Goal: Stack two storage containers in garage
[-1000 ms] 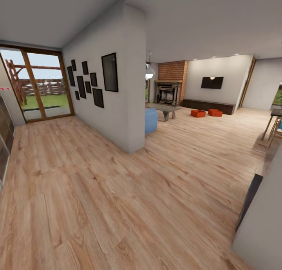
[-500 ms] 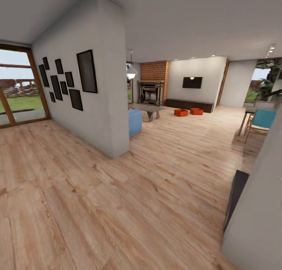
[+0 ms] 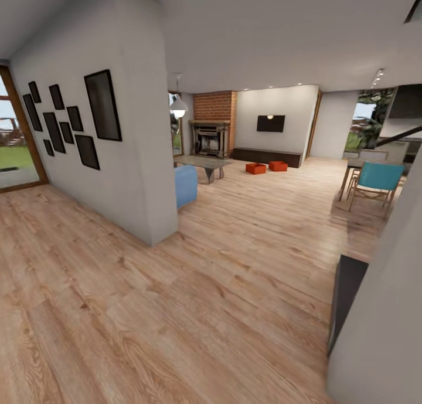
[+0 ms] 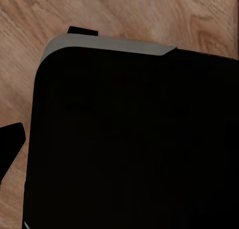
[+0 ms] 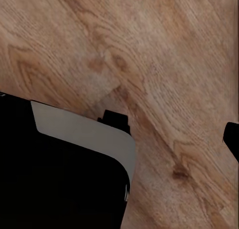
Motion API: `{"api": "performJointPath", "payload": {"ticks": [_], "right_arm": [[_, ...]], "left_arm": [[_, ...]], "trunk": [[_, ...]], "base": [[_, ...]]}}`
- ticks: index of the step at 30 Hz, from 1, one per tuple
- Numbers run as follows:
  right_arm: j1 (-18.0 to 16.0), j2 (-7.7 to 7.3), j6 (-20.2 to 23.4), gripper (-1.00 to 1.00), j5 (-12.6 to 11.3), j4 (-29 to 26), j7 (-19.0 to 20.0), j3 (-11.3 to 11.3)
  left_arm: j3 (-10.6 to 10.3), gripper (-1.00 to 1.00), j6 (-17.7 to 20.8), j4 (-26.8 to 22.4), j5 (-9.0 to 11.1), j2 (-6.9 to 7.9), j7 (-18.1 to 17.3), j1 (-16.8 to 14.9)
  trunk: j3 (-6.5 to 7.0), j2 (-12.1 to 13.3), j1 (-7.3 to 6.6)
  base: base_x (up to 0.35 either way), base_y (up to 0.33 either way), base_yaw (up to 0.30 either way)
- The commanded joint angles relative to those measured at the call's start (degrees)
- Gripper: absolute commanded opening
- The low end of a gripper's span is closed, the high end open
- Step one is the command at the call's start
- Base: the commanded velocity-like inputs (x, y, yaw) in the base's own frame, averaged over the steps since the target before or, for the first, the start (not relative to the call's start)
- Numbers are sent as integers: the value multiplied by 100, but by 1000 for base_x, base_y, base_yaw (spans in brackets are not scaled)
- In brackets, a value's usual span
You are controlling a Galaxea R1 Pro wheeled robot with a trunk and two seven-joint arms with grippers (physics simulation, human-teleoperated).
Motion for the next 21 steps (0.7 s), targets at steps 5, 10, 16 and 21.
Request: {"api": "performJointPath", "payload": {"ticks": [5, 10, 16, 21], "right_arm": [[-6, 6, -34, 100, -59, 18, 15, 44], [-6, 3, -34, 100, -59, 18, 15, 43], [-6, 1, -28, 100, -59, 16, 18, 48], [-6, 1, -26, 100, -53, 18, 23, 51]], "left_arm": [[20, 100, -9, -2, 47, 0, -27, -1], [18, 100, -6, 0, 49, 0, -27, -1], [16, 100, -6, -1, 54, 6, -22, -1], [15, 100, -6, -1, 54, 6, -27, -1]], "trunk": [[-5, -2, 3], [-5, -2, 3], [-5, -2, 3], [-5, -2, 3]], "base": [[326, 0, -2], [325, 0, 0], [325, 7, -139], [325, 68, -273]]}}
